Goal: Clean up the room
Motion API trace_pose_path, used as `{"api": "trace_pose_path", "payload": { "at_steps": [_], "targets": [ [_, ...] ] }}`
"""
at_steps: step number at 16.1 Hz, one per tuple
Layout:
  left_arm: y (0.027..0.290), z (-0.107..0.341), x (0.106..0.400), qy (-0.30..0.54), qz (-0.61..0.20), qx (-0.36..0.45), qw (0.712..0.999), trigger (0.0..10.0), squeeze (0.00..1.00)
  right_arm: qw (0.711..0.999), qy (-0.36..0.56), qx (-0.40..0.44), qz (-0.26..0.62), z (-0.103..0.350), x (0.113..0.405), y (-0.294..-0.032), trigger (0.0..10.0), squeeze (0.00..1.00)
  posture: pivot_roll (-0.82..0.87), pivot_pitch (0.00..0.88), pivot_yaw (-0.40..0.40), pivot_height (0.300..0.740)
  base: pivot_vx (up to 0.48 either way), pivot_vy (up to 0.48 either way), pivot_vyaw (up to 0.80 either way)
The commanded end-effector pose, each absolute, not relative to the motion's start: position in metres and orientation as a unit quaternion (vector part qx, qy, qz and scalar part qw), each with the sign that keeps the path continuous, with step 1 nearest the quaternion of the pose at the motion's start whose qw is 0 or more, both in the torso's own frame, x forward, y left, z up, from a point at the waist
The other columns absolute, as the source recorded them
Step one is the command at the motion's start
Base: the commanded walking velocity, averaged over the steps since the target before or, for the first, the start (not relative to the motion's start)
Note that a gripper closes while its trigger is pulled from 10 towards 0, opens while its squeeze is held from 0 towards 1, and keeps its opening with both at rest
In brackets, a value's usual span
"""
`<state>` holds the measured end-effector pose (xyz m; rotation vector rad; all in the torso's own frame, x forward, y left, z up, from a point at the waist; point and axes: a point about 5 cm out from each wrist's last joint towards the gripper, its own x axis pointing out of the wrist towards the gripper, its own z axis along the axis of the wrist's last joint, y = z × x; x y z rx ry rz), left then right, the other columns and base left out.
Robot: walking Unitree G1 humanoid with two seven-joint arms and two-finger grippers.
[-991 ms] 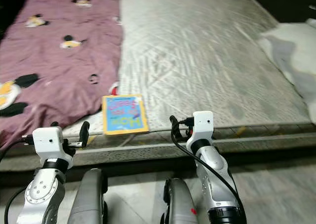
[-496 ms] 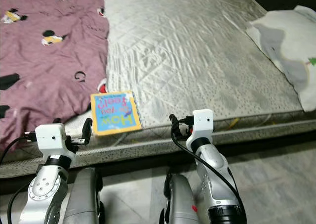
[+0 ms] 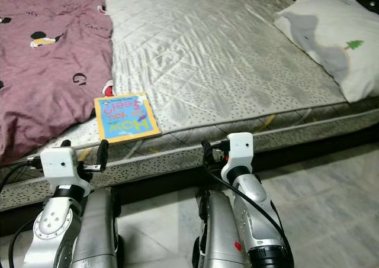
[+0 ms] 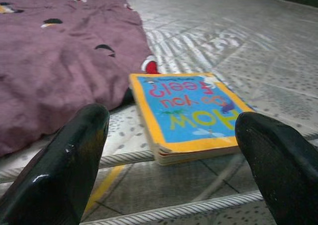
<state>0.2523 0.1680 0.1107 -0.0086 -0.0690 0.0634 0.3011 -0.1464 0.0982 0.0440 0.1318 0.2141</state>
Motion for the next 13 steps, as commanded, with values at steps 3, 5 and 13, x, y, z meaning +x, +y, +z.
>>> {"api": "trace_pose_path", "payload": {
  "at_steps": [3, 5, 13],
  "targets": [
    [0.17, 0.1109, 0.2525, -0.037, 0.036, -0.007, 0.999, 10.0, 0.0, 0.992, 0.059, 0.019, 0.114, 0.1003, 0.3032, -0.1439, 10.0, 0.0, -0.01, 0.187, -0.059, 0.49, 0.0, 0.0, 0.52],
    [0.1697, 0.1112, 0.2526, -0.037, 0.034, -0.01, 0.999, 10.0, 0.0, 0.992, 0.06, 0.023, 0.113, 0.1, 0.3034, -0.1442, 10.0, 0.0, -0.01, 0.187, -0.058, 0.49, 0.0, 0.0, 0.0],
    [0.1659, 0.1125, 0.253, -0.043, 0.015, -0.019, 0.999, 10.0, 0.0, 0.991, 0.063, 0.024, 0.115, 0.098, 0.3042, -0.1431, 10.0, 0.0, -0.01, 0.182, -0.054, 0.49, 0.092, 0.0, 0.0]
  ]
}}
